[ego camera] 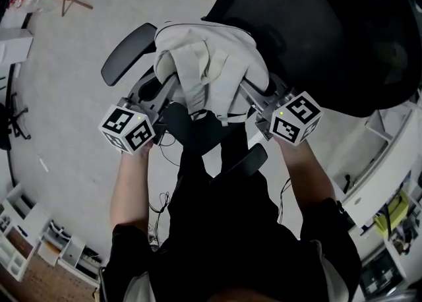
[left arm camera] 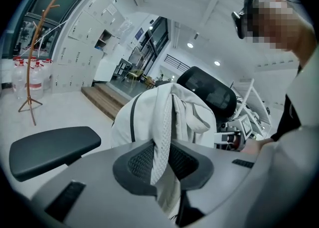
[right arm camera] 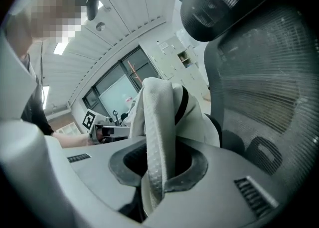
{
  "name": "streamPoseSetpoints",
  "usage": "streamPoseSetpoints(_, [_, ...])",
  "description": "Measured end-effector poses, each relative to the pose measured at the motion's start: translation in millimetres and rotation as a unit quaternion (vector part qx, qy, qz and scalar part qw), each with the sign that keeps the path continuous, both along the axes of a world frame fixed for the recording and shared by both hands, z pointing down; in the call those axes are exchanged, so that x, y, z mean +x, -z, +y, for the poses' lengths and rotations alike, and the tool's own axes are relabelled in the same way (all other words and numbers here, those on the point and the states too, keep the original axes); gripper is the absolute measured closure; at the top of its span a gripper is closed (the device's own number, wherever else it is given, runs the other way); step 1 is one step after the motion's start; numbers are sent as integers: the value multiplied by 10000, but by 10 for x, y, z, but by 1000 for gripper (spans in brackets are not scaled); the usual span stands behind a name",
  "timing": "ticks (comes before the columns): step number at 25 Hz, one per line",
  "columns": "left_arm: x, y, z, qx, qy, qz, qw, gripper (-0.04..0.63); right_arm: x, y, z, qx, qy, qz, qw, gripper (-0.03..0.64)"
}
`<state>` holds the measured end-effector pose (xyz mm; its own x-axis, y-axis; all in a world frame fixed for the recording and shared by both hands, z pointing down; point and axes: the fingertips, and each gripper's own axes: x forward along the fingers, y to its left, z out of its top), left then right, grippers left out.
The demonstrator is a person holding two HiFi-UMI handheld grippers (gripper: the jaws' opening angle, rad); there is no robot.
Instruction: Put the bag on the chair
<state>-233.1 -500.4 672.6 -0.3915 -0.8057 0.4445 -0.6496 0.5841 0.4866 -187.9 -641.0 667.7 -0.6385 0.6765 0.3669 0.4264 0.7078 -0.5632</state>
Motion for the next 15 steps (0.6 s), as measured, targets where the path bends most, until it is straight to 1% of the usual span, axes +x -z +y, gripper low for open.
streamPoseSetpoints(2, [-150, -129, -3, 31, 174, 171, 9997, 516, -118, -129, -56, 111, -172, -9, 9998, 548])
streamPoseSetpoints(4, [-178, -257, 9, 95, 286, 353, 9989, 508, -137, -277, -71, 205, -380, 41, 9991, 542])
streamPoseSetpoints(5, [-168, -278, 13, 156, 295, 387, 9987, 508, -129, -317, -79, 194, -460, 58, 9987, 543])
streamPoseSetpoints(7, [-186, -282, 29, 199, 256, 319, 9990, 502, -139, -357, -108, 81, -521, 85, 9986, 540])
streamPoseSetpoints(9, [-245, -306, 68, 186, 211, 268, 9992, 480, -166, -417, -145, -77, -558, 201, 9982, 509])
streamPoseSetpoints(12, [-286, -342, 159, 181, 168, 350, 9991, 432, -146, -505, -177, -260, -649, 418, 9967, 463])
streamPoseSetpoints(15, [-336, -342, 298, 168, 148, 420, 9989, 392, -132, -560, -185, -300, -756, 523, 9953, 434])
